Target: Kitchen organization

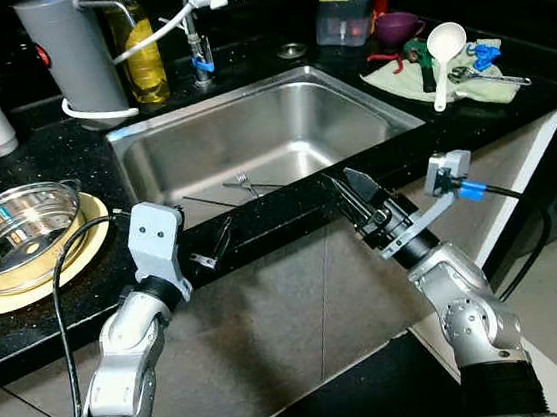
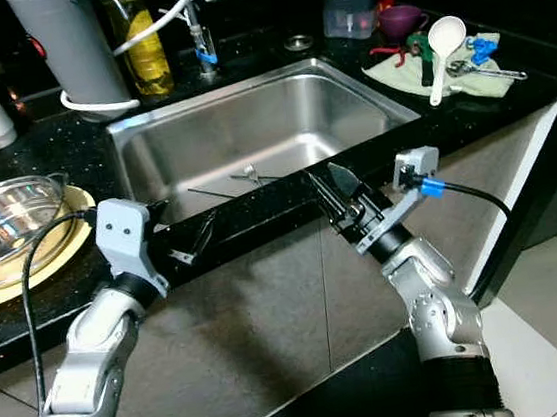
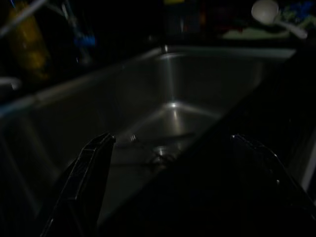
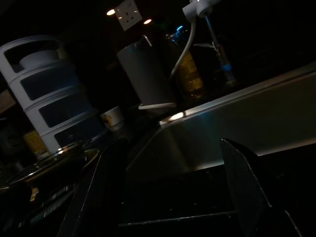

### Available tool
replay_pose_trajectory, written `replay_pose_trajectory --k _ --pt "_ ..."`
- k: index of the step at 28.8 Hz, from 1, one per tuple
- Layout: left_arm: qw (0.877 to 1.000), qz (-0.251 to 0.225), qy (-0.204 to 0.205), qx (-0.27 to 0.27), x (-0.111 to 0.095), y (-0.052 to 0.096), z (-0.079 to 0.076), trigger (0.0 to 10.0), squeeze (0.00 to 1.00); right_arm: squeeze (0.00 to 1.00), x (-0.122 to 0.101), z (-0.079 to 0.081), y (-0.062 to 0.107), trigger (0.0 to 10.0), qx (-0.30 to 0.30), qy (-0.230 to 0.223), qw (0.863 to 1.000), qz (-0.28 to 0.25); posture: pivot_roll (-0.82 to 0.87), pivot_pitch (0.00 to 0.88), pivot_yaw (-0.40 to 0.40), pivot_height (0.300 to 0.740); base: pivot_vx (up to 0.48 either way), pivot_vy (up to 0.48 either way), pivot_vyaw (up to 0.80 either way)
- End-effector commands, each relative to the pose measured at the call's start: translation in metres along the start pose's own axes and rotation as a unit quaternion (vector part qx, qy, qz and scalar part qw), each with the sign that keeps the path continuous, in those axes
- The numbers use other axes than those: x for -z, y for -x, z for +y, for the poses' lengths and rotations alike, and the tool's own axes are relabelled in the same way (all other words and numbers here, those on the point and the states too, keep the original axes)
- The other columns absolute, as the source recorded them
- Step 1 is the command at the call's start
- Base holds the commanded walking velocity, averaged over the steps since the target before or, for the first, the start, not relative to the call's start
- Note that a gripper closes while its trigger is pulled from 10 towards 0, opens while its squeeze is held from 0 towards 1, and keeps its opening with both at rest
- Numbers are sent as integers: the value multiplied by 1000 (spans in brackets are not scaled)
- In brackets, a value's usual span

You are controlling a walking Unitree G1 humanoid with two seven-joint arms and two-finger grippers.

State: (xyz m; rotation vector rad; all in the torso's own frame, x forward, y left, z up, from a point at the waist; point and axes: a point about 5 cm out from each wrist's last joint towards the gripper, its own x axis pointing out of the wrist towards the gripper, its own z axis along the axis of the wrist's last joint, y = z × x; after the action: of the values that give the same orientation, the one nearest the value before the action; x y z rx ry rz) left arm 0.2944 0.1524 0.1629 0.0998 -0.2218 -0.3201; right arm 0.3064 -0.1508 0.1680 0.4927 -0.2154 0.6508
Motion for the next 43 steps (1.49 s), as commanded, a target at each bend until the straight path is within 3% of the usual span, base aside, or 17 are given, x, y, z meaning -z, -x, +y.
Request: replay_pose_trajectory --k 1,7,11,14,20,32,37,43 --pt "1000 -13 -19 -4 -10 -5 0 10000 0 0 5 3 -3 10000 -10 -14 1000 10 45 0 11 740 0 0 0" --pt "998 -57 -34 -24 -34 -16 -3 10000 0 0 15 9 -10 10000 -6 -22 1000 20 48 0 10 740 0 0 0" --pt "998 -53 -33 -22 -33 -15 -7 10000 0 0 15 8 -11 10000 4 -23 1000 18 48 0 12 740 0 0 0" --pt "999 -26 -28 -23 -20 -8 -13 10000 0 0 17 2 -14 10000 29 -20 999 21 48 0 12 740 0 0 0" --pt "999 -24 -28 -32 -21 -7 -11 10000 0 0 11 0 -16 10000 35 -17 999 7 54 0 8 740 0 0 644" --pt "994 -56 -66 -60 -43 -11 9 10000 0 0 11 2 -20 10000 29 -18 999 6 57 0 10 740 0 0 800" --pt "991 -57 -89 -79 -51 -15 31 10000 0 0 10 6 -20 10000 15 -16 1000 7 56 0 13 740 0 0 800" --pt "990 -57 -119 -41 -59 -22 41 10000 0 0 9 8 -22 10000 13 -11 1000 0 52 0 19 740 0 0 775"
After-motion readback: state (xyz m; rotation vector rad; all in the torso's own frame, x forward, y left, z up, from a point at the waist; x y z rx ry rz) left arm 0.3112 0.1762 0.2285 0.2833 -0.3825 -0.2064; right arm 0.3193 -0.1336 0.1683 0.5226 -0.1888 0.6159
